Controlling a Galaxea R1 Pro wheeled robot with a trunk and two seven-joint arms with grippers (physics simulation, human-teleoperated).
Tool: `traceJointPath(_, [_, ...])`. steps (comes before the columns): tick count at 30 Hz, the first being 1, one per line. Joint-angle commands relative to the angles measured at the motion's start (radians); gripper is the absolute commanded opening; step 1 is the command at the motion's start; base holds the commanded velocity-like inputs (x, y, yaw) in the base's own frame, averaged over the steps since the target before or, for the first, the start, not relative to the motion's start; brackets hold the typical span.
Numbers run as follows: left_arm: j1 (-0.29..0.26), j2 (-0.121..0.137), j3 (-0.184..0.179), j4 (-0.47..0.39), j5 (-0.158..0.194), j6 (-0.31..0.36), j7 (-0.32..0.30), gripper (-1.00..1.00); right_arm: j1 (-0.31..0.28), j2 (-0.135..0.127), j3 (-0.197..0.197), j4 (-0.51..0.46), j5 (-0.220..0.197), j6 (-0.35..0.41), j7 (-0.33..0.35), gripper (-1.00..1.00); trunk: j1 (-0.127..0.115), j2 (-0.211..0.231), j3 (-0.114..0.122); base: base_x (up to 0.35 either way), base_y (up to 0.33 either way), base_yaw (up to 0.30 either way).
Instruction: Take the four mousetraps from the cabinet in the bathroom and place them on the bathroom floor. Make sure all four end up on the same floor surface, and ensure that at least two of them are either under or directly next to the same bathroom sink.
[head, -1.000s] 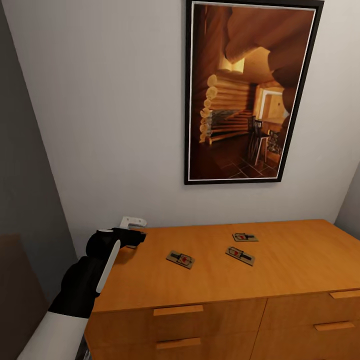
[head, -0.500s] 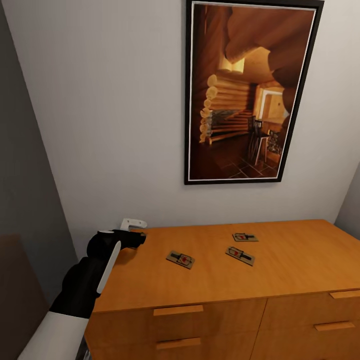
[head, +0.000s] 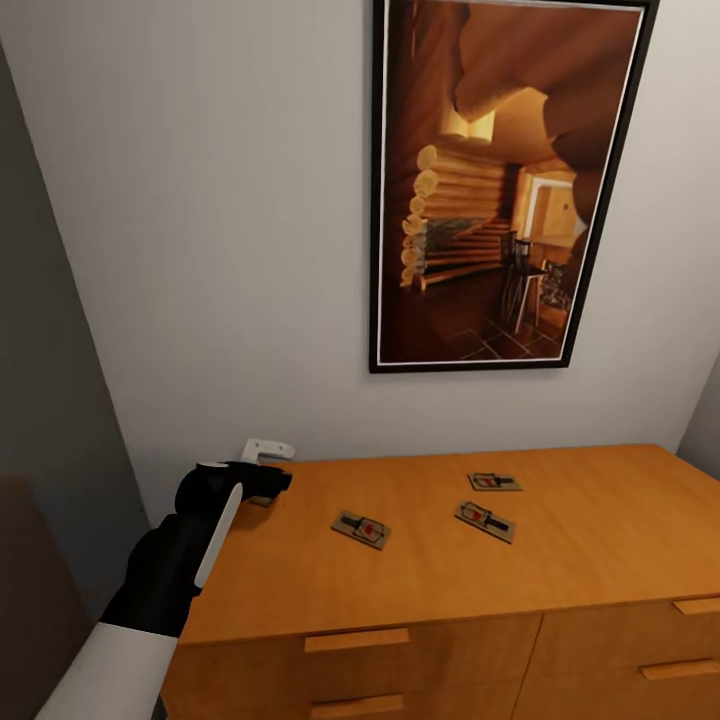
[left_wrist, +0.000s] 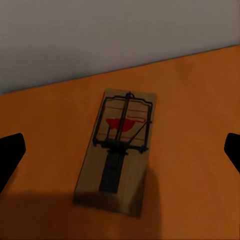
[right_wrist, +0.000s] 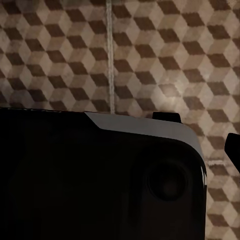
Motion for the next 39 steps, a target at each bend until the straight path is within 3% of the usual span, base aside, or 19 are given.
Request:
traceJointPath(1, [-0.001, 0.0, 0.0, 0.0, -0.001, 0.004, 0.0, 1.0, -0.001, 0.0, 0.0, 0.001, 0.0, -0.003, 0.002, 1.0, 0.0, -0.001, -0.001, 0.038, 0.0, 0.0])
traceJointPath(39, [-0.001, 0.0, 0.0, 0.057, -0.001, 0.003, -0.003, 1.0, -0.001, 0.0, 0.0, 0.001, 0.0, -0.003, 0.002, 1.0, 0.0, -0.001, -0.003, 0.003, 0.0, 0.0])
